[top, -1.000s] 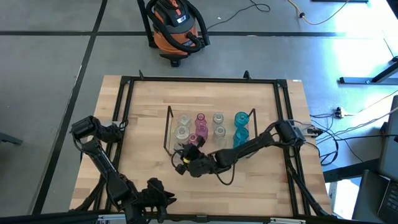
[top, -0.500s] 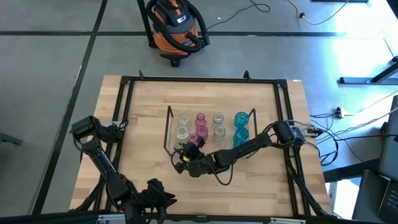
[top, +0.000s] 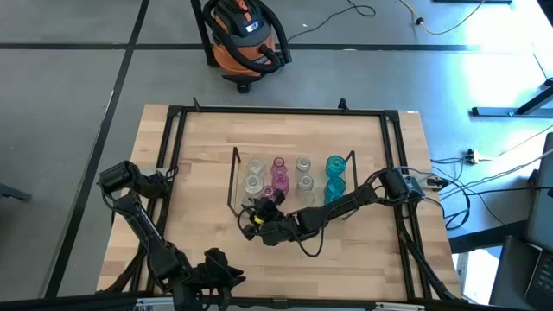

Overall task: Sort vases onto shelf
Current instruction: Put the transparent vase aligned with the other transparent vase on the left side of the shelf, then adjust the violet vase on the shelf

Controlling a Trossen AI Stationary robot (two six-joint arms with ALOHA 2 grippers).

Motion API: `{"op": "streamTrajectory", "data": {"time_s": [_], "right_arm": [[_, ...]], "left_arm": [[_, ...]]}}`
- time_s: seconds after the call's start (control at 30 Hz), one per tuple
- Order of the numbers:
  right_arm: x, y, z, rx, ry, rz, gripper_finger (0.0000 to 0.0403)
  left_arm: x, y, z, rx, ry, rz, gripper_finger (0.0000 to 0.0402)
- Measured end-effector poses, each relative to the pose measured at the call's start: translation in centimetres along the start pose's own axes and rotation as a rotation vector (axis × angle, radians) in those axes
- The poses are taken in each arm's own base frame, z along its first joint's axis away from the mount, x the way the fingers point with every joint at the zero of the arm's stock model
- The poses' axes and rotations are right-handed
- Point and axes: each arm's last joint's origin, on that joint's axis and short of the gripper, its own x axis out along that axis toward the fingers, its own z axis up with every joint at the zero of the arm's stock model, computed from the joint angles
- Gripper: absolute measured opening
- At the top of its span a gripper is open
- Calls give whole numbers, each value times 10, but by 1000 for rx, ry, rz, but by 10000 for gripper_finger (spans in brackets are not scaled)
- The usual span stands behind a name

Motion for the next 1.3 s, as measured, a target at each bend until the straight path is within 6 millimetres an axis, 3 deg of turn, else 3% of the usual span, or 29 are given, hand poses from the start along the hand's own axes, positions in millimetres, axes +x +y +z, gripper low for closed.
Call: {"op": "streamTrajectory", "data": {"time_s": [0.5,0.9,1.3], "right_arm": [[0,4,6,-7,-25,11,106],[-2,8,21,-57,-7,-33,195],[-8,18,48,-100,-20,-65,205]], "left_arm": [[0,0,0,-4,0,-4,93],[-3,-1,-3,0,-2,-13,93],[-9,-2,-7,11,-29,-23,94]]}}
